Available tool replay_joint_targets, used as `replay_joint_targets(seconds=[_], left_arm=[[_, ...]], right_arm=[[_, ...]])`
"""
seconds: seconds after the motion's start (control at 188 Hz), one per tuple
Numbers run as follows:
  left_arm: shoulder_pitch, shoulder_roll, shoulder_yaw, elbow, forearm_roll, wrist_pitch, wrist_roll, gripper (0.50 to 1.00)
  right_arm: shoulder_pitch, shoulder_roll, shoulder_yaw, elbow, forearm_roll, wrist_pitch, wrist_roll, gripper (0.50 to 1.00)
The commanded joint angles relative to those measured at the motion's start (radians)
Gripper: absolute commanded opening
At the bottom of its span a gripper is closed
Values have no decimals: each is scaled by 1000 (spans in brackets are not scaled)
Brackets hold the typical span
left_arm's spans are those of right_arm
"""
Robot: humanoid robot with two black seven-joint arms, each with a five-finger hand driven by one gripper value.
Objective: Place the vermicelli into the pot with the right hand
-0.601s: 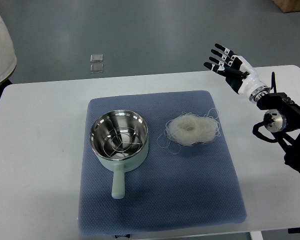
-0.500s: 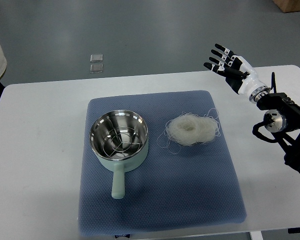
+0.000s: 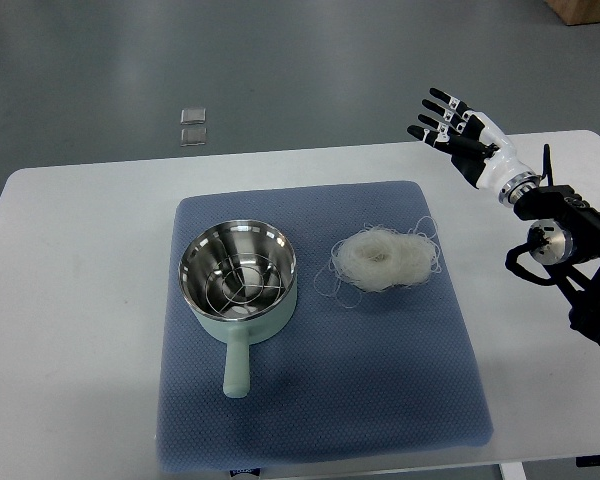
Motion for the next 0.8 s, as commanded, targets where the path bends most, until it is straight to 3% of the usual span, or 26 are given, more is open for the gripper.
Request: replay_joint_targets(seconds=[0.0,0.468,0.793], left_arm=[[-2,0,-1,-2,0,0,-1,1000],[-2,0,-1,0,0,0,0,1000],[-2,0,-3,0,0,5,0,1000]], right_arm=[[1,0,-4,0,0,0,0,924],[4,-8,-13,3,-3,5,0,924],[33,-54,-76,9,-15,46,0,924]])
